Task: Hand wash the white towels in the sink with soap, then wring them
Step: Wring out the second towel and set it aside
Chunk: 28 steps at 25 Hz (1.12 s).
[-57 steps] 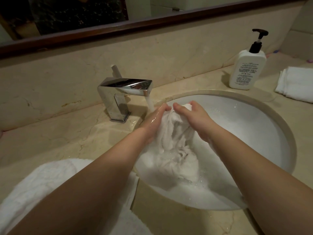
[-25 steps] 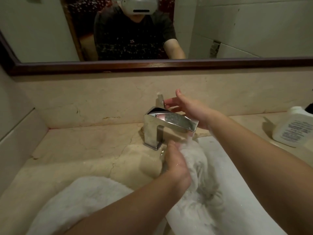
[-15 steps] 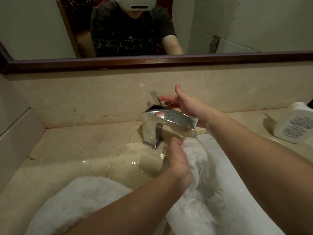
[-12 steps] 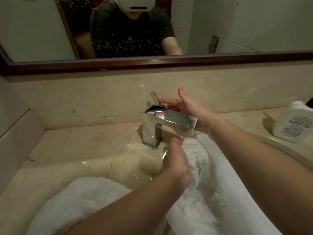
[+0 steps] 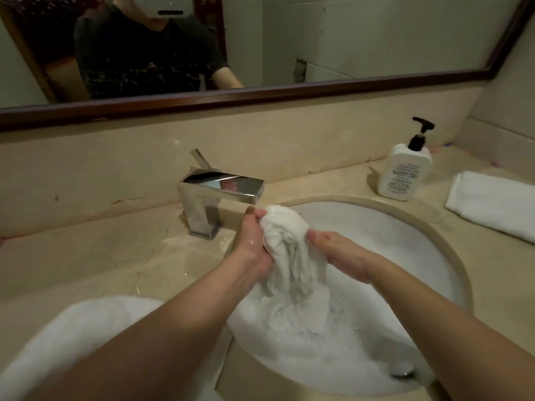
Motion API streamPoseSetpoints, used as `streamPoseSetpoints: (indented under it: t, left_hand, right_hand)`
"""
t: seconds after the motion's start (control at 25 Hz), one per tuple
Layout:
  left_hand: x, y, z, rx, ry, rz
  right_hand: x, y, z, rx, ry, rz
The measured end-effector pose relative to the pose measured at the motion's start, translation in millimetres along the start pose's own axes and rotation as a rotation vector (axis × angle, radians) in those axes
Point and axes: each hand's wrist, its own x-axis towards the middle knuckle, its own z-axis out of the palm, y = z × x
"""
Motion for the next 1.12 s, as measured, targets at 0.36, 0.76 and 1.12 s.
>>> streamPoseSetpoints:
  t: [0.36,0.76,1.12]
  left_hand:
    - [-9,-19,30,0.736,-0.303,0.298]
    - [-23,-4,134,0.714,-0.592,0.525]
    - [-33,-23,171,0.296,-0.732,0.258]
  right_hand:
    - [-77,-59,-27,0.287,0.367,-0.235]
    - [-107,-118,-85,0.227,0.67,-0.259]
    - [-117,-83,-113,0.455,0.715,-0.345]
